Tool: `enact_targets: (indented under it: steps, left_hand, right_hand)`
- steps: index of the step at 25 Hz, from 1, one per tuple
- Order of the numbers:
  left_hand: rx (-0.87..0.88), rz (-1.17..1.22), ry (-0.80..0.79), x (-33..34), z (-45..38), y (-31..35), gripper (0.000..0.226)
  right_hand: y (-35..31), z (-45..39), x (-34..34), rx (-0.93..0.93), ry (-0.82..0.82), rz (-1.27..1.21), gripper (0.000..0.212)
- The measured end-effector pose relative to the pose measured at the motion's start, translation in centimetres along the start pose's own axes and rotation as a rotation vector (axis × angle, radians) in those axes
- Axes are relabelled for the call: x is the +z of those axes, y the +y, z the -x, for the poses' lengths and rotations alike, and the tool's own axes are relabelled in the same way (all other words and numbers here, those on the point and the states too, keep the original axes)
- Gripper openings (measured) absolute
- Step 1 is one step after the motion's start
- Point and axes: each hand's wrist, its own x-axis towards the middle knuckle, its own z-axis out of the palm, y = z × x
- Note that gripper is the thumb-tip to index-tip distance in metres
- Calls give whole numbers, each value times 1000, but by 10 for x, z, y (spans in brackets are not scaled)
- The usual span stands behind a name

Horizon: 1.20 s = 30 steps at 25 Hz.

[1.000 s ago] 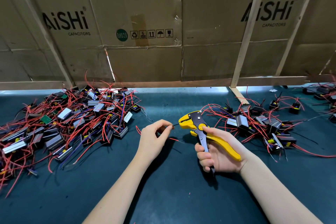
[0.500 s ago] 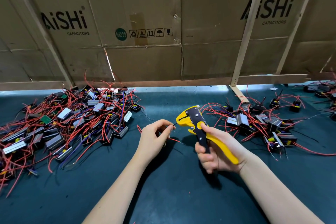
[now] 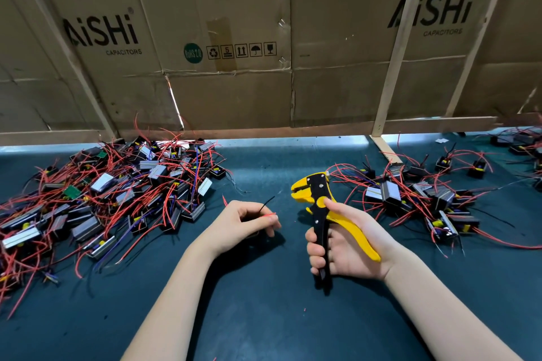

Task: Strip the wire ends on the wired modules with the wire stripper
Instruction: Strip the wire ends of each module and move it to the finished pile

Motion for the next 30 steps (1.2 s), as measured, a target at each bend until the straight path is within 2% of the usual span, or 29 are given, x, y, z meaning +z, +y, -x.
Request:
enact_targets:
  steps: [3, 6, 9, 14, 20, 27, 30]
  left_hand:
    - [-18, 154, -52, -6, 3, 1, 10]
    - [2, 121, -44, -9, 4, 0, 13]
    - [4, 116, 18, -5, 2, -2, 14]
    - [-27, 181, 208, 5, -3, -3, 9]
    - [-55, 155, 288, 15, -8, 0, 12]
    - [-40, 154, 279, 16, -8, 3, 12]
    - [-44, 145, 274, 16, -7, 4, 11]
  right_hand:
    - [0, 0, 0, 0, 28, -27, 55]
    - [-1, -1, 0, -1, 62, -97, 53]
    - [-1, 0, -2, 14, 18, -38, 54]
    - [-2, 0, -5, 46, -81, 92, 57]
    - [-2, 0, -3, 73, -127, 168, 57]
    - [-3, 1, 4, 76, -5, 189, 60]
    - [-2, -1, 7, 38, 122, 195, 61]
